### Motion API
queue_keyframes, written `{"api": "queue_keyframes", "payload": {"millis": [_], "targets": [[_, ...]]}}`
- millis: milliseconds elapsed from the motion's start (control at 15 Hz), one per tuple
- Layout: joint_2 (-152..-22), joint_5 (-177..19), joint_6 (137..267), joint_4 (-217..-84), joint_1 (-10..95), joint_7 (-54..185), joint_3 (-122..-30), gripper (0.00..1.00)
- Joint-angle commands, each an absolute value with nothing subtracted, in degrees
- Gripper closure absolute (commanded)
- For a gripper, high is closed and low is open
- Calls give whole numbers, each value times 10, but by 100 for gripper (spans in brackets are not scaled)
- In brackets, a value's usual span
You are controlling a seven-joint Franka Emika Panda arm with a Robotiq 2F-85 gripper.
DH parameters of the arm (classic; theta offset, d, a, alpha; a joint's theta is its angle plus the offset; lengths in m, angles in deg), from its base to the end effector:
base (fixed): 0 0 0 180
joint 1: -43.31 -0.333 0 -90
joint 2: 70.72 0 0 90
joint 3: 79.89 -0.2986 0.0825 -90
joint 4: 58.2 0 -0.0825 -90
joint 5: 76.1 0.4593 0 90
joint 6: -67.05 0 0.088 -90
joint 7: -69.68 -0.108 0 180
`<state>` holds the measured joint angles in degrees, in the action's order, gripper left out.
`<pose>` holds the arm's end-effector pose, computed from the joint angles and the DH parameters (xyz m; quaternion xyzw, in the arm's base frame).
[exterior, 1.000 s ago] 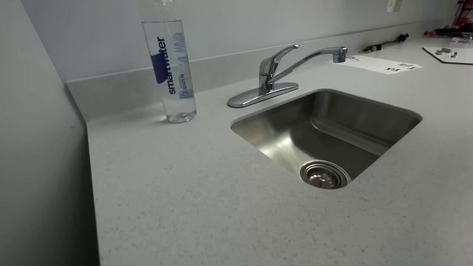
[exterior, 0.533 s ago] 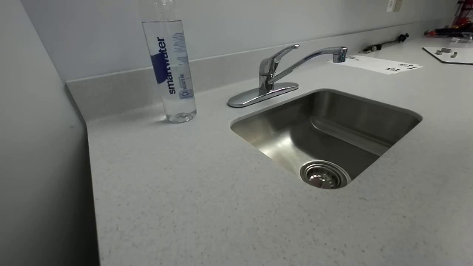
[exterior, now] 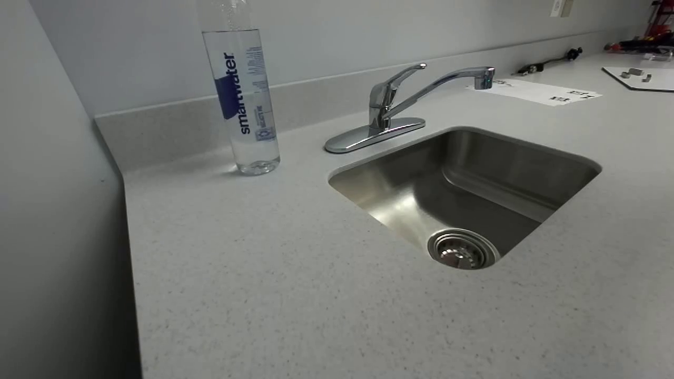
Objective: Slide the spout to the left, then close the faucet
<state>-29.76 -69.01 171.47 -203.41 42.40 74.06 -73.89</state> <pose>0.4201 -0.0259 0.4716 -0.9955 0.0089 -0.0062 0.0939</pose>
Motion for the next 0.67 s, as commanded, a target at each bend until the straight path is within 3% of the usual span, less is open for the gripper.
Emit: {"api": "queue_keyframes", "payload": {"millis": [0,600], "targets": [[-299,-686,1713,-2033,432,745,-745,0],[-323,-681,1733,-2021,426,739,-754,0]]}}
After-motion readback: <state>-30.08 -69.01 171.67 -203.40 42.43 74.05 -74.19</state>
